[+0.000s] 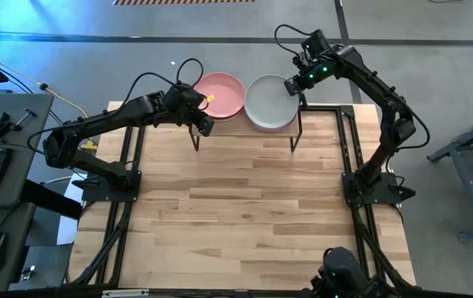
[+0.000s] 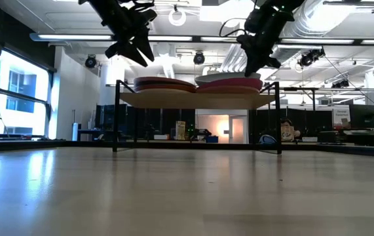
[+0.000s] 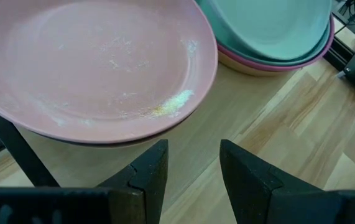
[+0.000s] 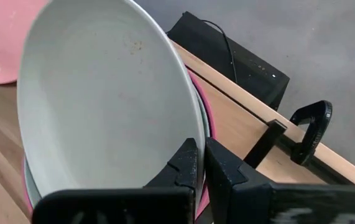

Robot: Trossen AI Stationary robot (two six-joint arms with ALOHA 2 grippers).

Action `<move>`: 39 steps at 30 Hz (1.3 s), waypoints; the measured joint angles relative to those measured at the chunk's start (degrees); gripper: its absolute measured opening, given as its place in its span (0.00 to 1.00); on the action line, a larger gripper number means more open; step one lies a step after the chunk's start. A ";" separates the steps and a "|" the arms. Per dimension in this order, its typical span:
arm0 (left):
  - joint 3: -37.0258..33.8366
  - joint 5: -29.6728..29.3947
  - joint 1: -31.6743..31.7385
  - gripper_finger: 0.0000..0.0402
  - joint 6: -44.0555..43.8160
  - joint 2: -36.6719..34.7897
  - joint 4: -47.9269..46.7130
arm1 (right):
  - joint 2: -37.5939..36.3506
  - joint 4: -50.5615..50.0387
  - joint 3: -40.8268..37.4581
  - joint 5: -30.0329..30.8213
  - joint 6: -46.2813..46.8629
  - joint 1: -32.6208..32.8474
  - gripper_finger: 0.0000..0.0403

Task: Place and stack plates onto a shelf
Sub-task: Stack the gray plate on top of the blue plate on the shelf

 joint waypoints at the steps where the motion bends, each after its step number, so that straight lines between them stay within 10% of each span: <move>1: 0.00 -0.01 0.00 0.33 0.01 0.00 0.00 | 0.00 0.00 -0.01 0.03 0.00 -0.04 0.00; 39: 0.00 -2.99 -0.02 0.33 -0.45 0.00 0.07 | -0.07 -0.44 -0.03 2.49 -0.25 0.19 0.00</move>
